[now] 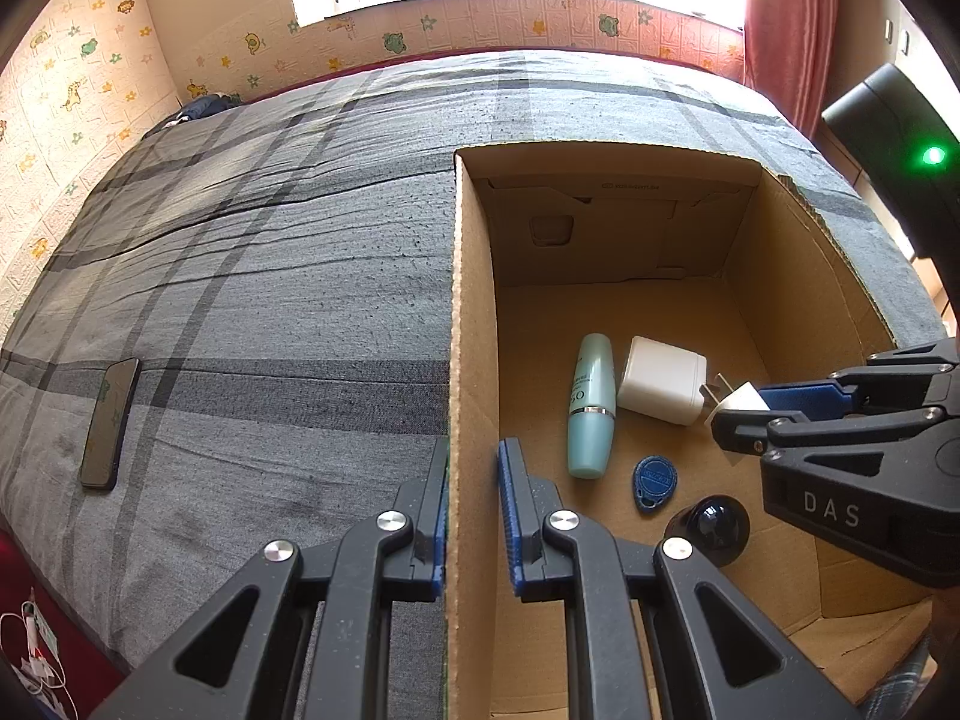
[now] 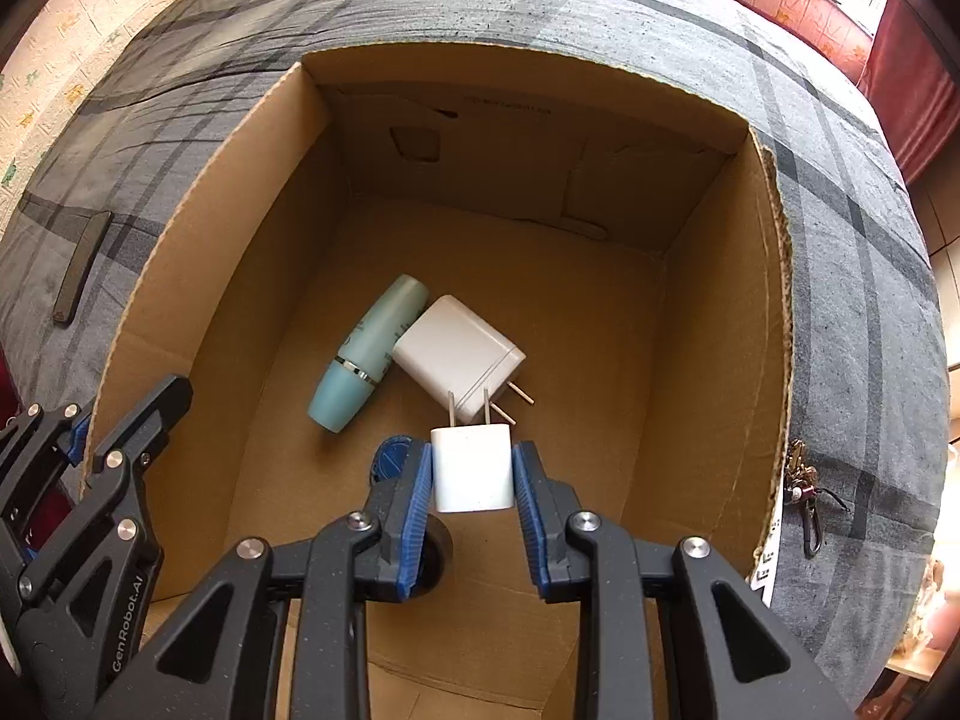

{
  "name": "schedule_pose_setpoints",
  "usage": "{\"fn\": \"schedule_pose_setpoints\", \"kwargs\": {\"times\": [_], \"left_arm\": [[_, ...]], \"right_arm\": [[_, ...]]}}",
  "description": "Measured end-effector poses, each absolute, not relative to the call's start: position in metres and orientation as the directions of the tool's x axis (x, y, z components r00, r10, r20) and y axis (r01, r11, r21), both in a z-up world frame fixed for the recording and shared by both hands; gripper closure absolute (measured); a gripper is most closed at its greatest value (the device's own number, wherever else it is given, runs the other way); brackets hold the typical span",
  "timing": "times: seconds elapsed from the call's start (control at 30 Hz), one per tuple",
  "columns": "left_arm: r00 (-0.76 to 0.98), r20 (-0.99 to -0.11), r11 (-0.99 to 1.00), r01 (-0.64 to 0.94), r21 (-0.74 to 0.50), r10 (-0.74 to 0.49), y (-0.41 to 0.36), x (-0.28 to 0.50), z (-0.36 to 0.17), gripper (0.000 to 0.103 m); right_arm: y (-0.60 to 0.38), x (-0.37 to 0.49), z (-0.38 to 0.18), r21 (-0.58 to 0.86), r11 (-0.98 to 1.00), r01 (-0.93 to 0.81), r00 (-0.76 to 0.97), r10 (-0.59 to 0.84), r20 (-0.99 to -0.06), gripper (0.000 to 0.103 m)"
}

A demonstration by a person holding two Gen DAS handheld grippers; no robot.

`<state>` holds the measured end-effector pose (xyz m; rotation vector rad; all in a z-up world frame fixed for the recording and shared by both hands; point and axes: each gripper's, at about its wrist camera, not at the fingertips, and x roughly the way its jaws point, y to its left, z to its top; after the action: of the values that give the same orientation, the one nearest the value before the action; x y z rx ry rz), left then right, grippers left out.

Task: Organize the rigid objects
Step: 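Lift the small white plug and carry it into the box with the right gripper, then lower the white plug and open the right gripper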

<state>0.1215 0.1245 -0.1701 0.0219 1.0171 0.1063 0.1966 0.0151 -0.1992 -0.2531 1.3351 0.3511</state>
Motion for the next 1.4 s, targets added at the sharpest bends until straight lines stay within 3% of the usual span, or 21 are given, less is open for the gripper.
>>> {"fn": "schedule_pose_setpoints", "kwargs": {"times": [0.57, 1.03, 1.17, 1.33, 1.4], "left_arm": [[0.522, -0.846, 0.994, -0.077, 0.074, 0.103, 0.124, 0.121, -0.170, 0.088], [0.523, -0.846, 0.994, -0.078, 0.070, 0.101, 0.124, 0.121, -0.170, 0.088], [0.523, -0.846, 0.994, -0.078, 0.071, 0.101, 0.123, 0.121, -0.171, 0.088], [0.522, -0.847, 0.994, -0.079, 0.071, 0.102, 0.123, 0.121, -0.171, 0.088], [0.523, -0.847, 0.994, -0.079, 0.069, 0.101, 0.123, 0.121, -0.171, 0.088]], "right_arm": [[0.018, 0.201, -0.220, 0.025, 0.926, -0.376, 0.149, 0.087, -0.985, 0.073], [0.014, 0.193, -0.195, 0.011, 0.923, -0.384, 0.213, 0.101, -0.972, 0.071], [0.010, 0.186, -0.179, 0.021, 0.926, -0.376, 0.255, 0.125, -0.959, 0.046], [0.010, 0.177, -0.157, -0.003, 0.922, -0.388, 0.319, 0.131, -0.938, 0.032], [0.006, 0.173, -0.147, 0.012, 0.923, -0.384, 0.341, 0.154, -0.927, 0.016]]}}
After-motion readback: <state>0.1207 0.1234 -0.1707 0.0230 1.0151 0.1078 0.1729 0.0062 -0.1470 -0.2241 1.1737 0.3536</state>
